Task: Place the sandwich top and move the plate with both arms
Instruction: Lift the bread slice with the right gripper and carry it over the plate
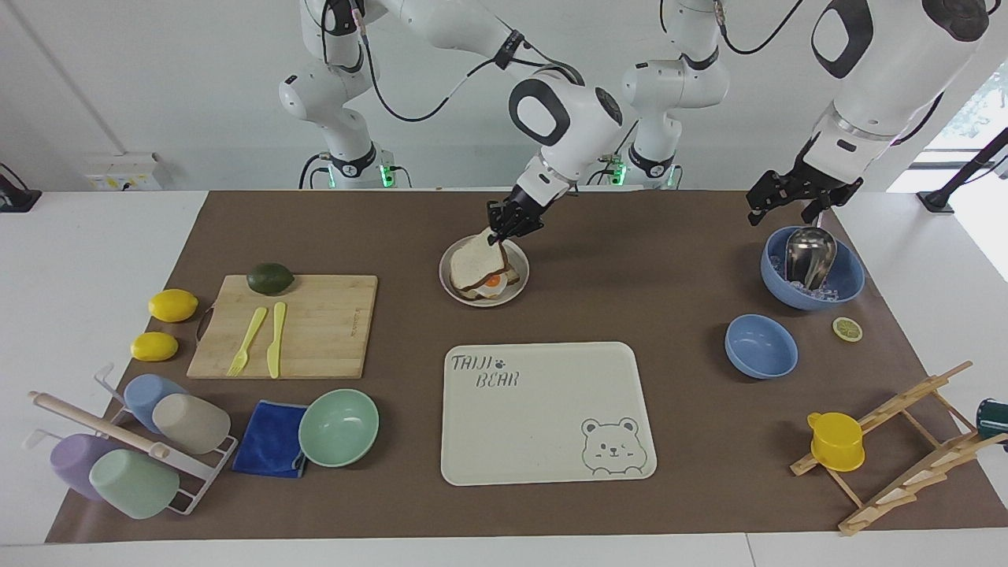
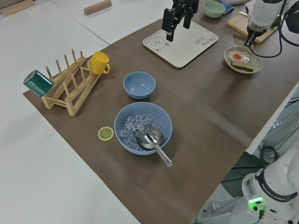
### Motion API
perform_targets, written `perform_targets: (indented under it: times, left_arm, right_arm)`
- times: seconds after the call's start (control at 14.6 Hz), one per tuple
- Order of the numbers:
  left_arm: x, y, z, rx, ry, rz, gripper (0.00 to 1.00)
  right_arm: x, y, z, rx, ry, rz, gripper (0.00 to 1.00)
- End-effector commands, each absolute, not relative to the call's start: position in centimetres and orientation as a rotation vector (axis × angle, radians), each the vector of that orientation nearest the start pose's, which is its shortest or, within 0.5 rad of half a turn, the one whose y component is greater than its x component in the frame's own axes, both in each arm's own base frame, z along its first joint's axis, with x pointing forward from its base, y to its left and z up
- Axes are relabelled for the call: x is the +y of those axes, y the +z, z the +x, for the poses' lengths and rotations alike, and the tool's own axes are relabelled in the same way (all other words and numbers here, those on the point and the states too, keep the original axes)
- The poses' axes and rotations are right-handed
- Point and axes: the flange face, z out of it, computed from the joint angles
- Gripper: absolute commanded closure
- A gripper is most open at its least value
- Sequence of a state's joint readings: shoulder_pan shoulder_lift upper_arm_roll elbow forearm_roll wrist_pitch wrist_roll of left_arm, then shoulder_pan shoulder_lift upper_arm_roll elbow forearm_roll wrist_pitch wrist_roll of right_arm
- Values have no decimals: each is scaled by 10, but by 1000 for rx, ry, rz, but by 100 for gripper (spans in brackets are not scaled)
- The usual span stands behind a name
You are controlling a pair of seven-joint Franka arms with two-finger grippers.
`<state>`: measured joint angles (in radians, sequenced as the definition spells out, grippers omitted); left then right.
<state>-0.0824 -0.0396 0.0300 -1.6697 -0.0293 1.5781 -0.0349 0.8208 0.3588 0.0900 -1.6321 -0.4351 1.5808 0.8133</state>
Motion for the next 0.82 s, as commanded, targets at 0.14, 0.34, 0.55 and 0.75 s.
perform_targets:
  times: [0.14,0.34,0.55,0.75]
  left_arm:
    - [-28,598,541,25,67,-3169,0]
    - [-29,598,541,25,65,-3169,0]
    - [-29,595,542,24,51,-3170,0]
    - [-33,595,542,33,46,-3170,0]
  right_arm:
    - [449,385,424,213,55,2581,100]
    - [447,368,418,199,67,2602,100]
    - [445,363,419,154,53,2644,100]
    - [449,358,416,101,43,2696,100]
